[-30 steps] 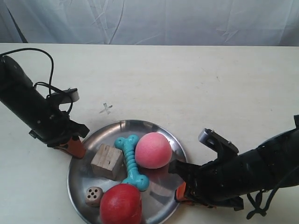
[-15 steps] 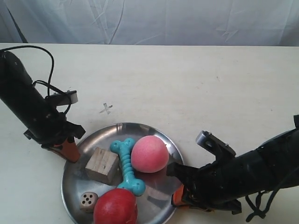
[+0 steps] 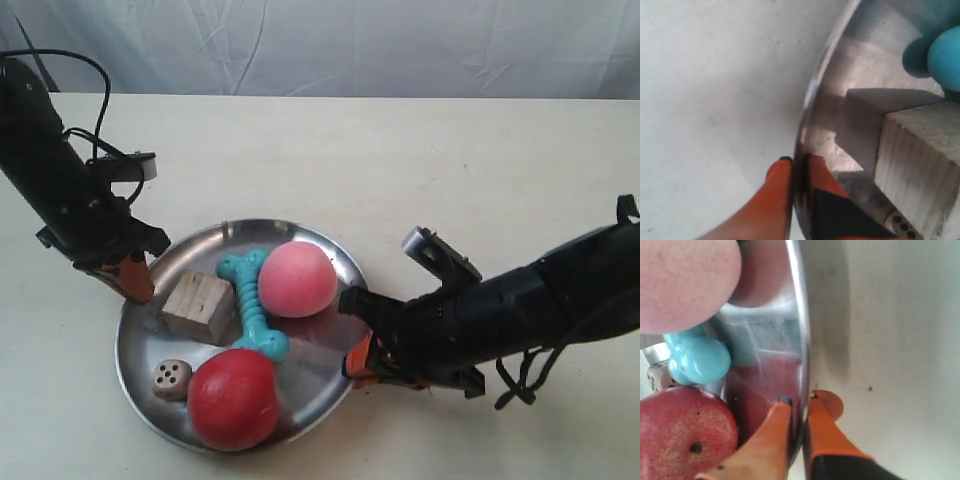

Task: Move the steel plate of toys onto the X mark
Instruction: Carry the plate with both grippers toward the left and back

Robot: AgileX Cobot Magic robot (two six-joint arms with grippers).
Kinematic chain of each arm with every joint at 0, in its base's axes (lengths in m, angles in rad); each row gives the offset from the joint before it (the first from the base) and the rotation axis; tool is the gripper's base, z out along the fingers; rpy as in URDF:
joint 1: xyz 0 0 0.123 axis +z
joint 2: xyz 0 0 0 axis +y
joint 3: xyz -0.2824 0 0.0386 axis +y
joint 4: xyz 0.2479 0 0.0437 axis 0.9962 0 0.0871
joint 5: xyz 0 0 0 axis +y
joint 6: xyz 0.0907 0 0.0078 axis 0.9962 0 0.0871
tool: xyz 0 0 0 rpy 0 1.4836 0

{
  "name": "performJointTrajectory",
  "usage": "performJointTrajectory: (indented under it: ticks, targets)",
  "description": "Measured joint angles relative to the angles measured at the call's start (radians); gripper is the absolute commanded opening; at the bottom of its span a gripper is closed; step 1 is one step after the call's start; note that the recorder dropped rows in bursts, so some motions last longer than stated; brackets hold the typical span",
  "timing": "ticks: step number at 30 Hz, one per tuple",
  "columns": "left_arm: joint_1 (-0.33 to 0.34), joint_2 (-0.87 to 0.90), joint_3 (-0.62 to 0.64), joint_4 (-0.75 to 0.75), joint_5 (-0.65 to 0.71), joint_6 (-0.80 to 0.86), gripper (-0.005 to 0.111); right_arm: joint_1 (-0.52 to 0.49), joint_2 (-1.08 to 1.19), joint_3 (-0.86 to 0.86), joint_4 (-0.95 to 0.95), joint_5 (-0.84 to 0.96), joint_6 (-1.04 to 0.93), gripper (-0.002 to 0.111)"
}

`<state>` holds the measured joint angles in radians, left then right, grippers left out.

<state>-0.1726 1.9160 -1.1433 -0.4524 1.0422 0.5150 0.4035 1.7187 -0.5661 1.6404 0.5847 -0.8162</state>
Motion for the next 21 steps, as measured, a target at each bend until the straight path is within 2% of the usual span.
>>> performJointTrajectory:
  ticks: [10,18,21]
  targets:
    - [0.011,0.028,-0.234,0.186,0.063,-0.125,0.0,-0.069,0.149,-0.342,-0.278,0.02,0.173,-0.001]
    - [0.018,0.202,-0.475,0.323,0.095,-0.176,0.0,-0.079,0.372,-0.68,-0.539,0.121,0.388,-0.001]
    - [0.018,0.238,-0.498,0.352,0.109,-0.182,0.0,-0.079,0.413,-0.728,-0.561,0.145,0.418,-0.001]
